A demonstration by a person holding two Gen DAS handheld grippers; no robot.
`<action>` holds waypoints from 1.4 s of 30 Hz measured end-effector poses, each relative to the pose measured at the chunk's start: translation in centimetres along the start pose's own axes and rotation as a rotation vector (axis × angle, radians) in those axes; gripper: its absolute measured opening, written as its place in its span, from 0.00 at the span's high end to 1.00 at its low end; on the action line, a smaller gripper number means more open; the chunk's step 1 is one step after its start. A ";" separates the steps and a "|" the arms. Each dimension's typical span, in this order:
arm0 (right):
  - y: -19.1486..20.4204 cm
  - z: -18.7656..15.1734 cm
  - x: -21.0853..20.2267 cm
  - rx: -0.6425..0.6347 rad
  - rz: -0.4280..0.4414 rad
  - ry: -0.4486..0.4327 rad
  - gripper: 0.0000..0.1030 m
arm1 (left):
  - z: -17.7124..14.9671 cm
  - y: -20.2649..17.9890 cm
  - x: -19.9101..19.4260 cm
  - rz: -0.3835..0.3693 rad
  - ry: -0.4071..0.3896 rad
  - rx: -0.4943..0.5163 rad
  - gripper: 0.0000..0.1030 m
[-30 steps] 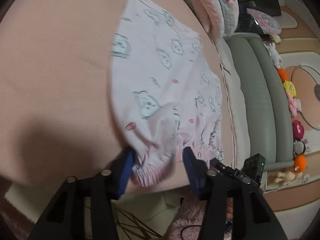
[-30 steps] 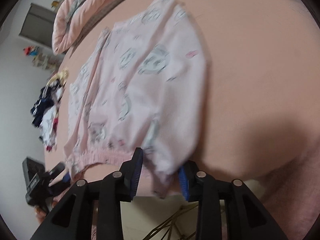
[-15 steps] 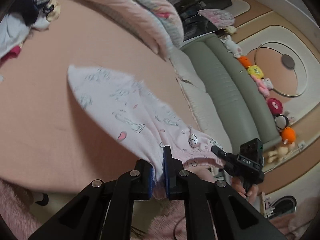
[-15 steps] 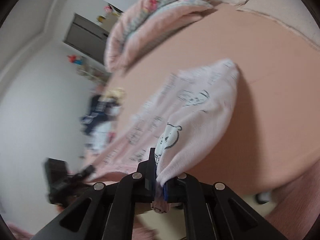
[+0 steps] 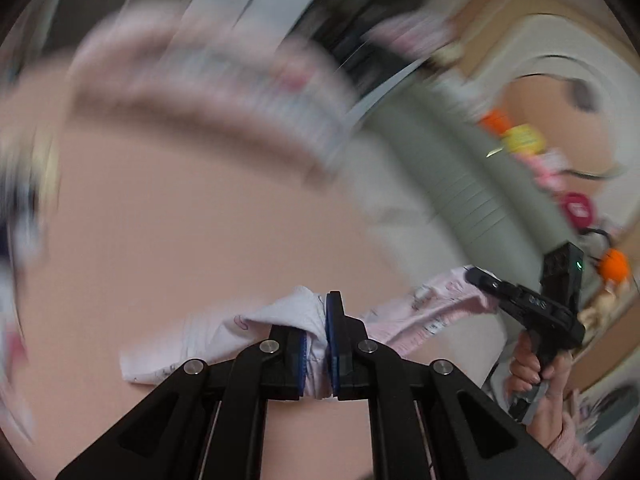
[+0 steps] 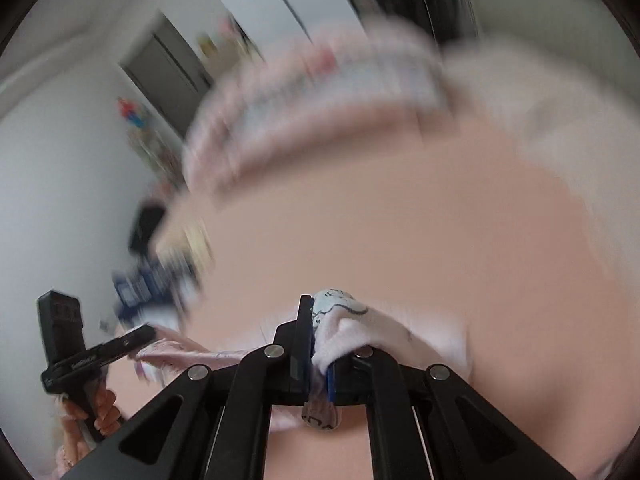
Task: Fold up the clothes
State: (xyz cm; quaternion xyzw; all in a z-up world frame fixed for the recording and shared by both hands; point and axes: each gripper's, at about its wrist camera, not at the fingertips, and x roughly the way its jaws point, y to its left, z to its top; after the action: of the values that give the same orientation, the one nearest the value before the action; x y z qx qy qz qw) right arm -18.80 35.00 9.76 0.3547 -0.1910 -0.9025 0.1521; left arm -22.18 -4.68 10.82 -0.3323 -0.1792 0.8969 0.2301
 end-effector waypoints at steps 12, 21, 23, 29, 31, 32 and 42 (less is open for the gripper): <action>1.3 -7.2 -3.8 -0.048 0.005 -0.024 0.97 | -13.2 5.1 3.7 0.133 0.196 -0.061 0.93; -11.3 -25.1 13.2 0.123 -0.199 0.387 0.97 | -27.2 13.9 11.8 0.245 0.414 -0.209 0.91; -10.9 -24.9 13.1 0.078 -0.211 0.384 0.97 | -27.4 13.6 12.0 0.260 0.407 -0.169 0.90; -10.2 -24.9 12.3 0.037 -0.240 0.347 0.96 | -27.7 13.0 11.8 0.285 0.397 -0.147 0.85; -10.2 -25.3 11.1 0.089 -0.201 0.340 0.95 | -28.1 13.0 10.6 0.268 0.373 -0.201 0.81; -10.4 -25.9 10.7 0.122 -0.172 0.340 0.94 | -28.3 13.0 10.0 0.259 0.361 -0.228 0.80; -8.9 -25.9 8.7 0.080 -0.132 0.341 0.98 | -27.5 10.6 8.4 0.210 0.388 -0.225 0.94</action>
State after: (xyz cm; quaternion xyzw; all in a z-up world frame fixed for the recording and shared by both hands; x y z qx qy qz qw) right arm -8.11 33.14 -16.85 0.5203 -0.1742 -0.8290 0.1084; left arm -12.30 -4.36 -18.20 -0.5388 -0.1950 0.8096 0.1272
